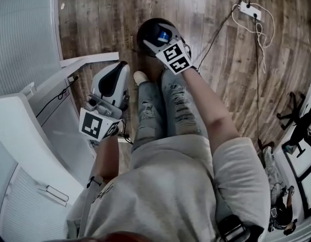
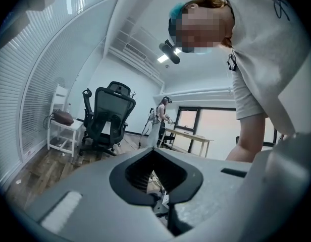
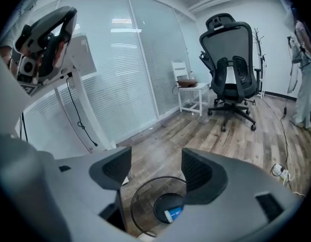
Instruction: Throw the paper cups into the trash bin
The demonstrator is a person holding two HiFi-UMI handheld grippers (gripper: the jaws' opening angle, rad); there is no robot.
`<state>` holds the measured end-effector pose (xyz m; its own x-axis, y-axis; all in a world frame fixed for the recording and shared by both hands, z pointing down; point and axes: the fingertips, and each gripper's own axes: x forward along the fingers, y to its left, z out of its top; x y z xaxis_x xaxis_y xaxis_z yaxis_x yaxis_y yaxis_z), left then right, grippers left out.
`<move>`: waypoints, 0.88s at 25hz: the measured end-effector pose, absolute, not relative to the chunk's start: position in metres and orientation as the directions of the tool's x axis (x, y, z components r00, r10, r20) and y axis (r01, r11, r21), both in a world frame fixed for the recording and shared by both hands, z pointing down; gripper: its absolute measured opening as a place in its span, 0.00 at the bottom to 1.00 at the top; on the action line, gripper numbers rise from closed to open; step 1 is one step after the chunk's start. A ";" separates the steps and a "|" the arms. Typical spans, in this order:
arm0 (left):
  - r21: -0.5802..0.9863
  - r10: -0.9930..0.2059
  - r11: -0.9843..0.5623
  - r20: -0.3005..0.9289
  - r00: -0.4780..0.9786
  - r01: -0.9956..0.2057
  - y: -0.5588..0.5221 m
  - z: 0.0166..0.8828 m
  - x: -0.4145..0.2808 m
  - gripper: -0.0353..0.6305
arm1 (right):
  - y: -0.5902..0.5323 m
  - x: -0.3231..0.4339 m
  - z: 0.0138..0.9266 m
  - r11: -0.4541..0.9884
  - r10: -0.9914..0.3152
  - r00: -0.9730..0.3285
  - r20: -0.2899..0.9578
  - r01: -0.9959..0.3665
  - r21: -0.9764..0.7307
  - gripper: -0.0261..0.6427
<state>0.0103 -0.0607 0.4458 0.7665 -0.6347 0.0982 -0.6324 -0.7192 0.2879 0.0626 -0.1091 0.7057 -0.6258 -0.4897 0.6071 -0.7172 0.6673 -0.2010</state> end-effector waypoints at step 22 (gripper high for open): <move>0.252 -0.652 -0.724 0.054 0.757 -0.642 -0.055 0.361 0.016 0.04 | -0.116 0.068 0.529 0.674 -0.619 -0.668 0.414 -0.722 -0.158 0.48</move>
